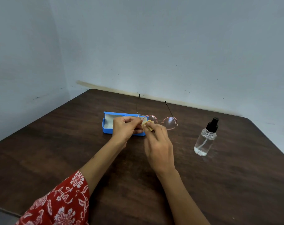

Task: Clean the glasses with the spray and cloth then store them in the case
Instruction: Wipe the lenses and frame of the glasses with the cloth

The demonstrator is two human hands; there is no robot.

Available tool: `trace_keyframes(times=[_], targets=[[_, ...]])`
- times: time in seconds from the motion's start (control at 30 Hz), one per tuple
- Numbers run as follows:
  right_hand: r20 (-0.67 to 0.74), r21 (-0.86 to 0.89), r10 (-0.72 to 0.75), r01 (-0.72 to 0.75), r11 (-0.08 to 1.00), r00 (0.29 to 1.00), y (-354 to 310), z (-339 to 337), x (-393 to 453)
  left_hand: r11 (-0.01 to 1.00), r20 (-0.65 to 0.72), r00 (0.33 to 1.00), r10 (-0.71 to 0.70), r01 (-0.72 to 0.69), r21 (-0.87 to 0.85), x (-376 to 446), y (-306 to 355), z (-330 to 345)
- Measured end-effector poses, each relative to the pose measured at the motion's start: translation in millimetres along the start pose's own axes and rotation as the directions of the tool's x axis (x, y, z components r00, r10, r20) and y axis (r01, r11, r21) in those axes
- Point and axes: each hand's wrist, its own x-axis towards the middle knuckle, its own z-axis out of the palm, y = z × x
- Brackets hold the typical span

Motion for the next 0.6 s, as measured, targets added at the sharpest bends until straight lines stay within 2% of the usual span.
trace_keyframes(times=[0.1,0.3,0.5,0.6], targets=[[0.020,-0.001,0.032,-0.032,0.999,0.999,3.3,-0.3,-1.4,1.000,-0.028,1.000,-0.006,0.006,0.004,2.3,2.0,-1.6],[-0.036,-0.049,0.258,-0.260,0.964,0.965,22.2,-10.4,-2.6,1.000,-0.052,0.999,-0.011,0.010,-0.011,3.7,3.0,-3.8],[0.030,0.029,0.145,-0.146,0.989,0.989,8.0,-5.5,-3.3,1.000,-0.063,0.998,0.003,-0.003,-0.006,1.1,3.7,-2.8],[-0.009,0.050,0.215,-0.214,0.976,0.977,13.3,-8.1,-4.5,1.000,-0.070,0.998,0.004,-0.005,-0.012,1.7,4.5,-4.5]])
